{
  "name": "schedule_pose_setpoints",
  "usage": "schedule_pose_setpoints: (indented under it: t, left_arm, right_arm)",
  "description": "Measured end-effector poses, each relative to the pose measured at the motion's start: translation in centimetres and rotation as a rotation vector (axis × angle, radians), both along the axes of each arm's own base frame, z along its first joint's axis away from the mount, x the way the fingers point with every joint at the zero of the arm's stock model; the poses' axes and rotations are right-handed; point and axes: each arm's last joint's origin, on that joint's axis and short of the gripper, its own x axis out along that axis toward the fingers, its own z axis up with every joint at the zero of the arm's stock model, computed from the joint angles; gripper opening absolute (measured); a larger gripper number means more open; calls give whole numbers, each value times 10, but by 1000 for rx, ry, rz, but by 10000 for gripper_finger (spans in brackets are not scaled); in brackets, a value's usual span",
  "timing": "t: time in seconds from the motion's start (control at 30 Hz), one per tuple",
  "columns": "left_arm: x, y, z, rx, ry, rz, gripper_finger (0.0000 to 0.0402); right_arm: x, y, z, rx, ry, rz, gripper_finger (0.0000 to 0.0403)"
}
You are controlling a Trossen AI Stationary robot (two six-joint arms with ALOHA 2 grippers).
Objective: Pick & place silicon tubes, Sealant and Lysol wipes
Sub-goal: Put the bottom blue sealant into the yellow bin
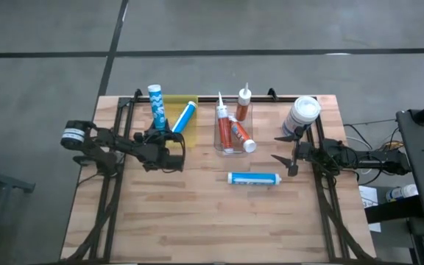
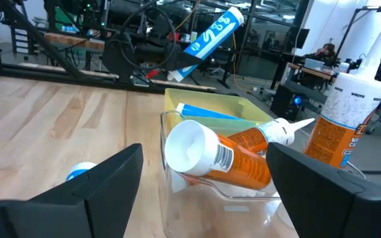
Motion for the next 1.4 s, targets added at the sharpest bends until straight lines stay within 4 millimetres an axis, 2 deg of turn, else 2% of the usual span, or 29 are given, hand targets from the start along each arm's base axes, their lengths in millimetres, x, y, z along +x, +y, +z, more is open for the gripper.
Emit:
schedule_pose_setpoints:
  t: [0.3, 0.63, 1.4]
  left_arm:
    - [-3, 0, 0, 0, 20, 1, 208]
    - [-4, 3, 1, 1, 42, 13, 208]
    - [1, 10, 7, 0, 126, 45, 207]
  right_arm:
    - [0, 0, 0, 0, 0, 0, 308]
    - [0, 0, 0, 0, 0, 0, 320]
    - [0, 0, 0, 0, 0, 0, 311]
